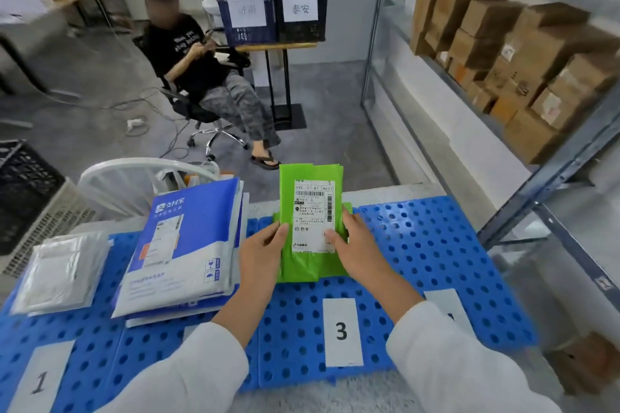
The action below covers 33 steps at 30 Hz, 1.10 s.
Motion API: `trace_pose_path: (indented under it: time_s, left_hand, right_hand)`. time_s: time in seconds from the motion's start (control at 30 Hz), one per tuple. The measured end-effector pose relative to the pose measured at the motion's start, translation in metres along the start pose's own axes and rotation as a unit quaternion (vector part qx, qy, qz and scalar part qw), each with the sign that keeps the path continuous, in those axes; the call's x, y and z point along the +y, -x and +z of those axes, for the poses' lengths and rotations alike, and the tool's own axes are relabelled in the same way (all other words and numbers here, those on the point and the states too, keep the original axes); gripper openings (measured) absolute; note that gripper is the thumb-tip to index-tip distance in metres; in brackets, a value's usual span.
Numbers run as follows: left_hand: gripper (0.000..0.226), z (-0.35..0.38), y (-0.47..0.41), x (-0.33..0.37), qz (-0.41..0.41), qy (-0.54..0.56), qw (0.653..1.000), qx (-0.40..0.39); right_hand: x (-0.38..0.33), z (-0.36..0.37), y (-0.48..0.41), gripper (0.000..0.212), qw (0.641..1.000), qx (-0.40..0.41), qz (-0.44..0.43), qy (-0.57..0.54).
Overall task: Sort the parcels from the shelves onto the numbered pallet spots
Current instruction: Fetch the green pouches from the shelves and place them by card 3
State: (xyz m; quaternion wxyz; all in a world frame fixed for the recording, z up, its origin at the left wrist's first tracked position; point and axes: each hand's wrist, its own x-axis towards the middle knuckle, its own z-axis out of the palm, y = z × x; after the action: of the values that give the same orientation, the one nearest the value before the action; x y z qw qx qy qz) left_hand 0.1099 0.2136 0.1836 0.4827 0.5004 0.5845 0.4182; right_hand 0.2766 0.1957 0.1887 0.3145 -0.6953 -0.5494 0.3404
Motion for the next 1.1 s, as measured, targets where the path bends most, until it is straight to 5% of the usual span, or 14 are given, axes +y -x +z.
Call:
trace_pose_path:
  time_s: [0.93,1.1]
  left_hand:
    - [0.022,0.034,-0.084,-0.074,-0.140,-0.046,0.986,0.081]
    - [0.036,0.031,-0.092,-0.090,-0.151,-0.066,0.983,0.076]
  right_hand:
    - [0.070,0.055,-0.113,0.066,0.982,-0.164,0.080,0.053]
    - [0.075,0.069,-0.115,0.063,0.978,-0.176,0.095,0.056]
